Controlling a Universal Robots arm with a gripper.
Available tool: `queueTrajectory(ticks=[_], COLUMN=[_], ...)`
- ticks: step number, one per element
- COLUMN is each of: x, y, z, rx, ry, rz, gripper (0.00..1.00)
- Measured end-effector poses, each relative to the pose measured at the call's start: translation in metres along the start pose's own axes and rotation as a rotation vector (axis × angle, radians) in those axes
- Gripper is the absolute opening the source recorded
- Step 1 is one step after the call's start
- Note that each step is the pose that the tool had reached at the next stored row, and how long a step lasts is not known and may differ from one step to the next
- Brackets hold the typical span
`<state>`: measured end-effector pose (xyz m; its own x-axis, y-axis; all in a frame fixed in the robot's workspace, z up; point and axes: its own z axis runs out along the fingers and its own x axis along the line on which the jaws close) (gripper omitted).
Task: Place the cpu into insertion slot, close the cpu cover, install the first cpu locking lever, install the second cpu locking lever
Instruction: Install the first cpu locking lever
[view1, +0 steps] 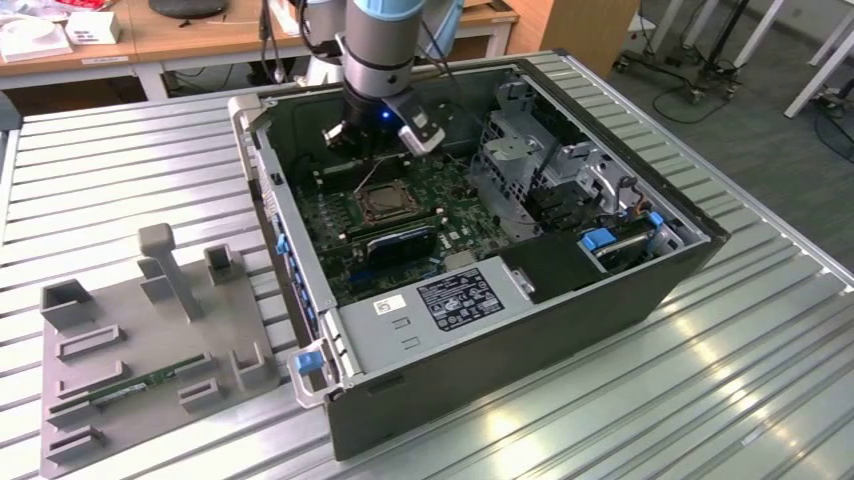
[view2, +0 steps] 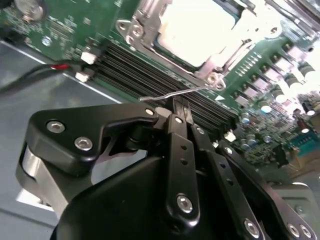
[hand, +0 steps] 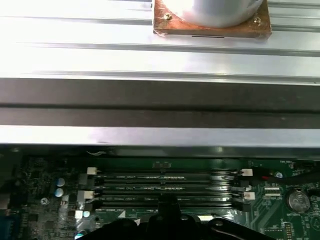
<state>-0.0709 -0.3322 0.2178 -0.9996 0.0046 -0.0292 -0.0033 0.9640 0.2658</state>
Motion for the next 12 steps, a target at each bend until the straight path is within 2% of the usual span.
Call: queueTrajectory(ticks=[4, 9, 12], x=[0.0056, 0.0154, 0.0152], y=[0.0007, 0.0012, 0.0017], z=[-0.0025, -0.0046, -0.0062], rx=[-0.0052, -0.0199, -0.0224], ry=[-0.0017, -0.005, -0.0056], rz=[0.0, -0.001, -0.001], gripper=[0.11, 0.11, 0.11])
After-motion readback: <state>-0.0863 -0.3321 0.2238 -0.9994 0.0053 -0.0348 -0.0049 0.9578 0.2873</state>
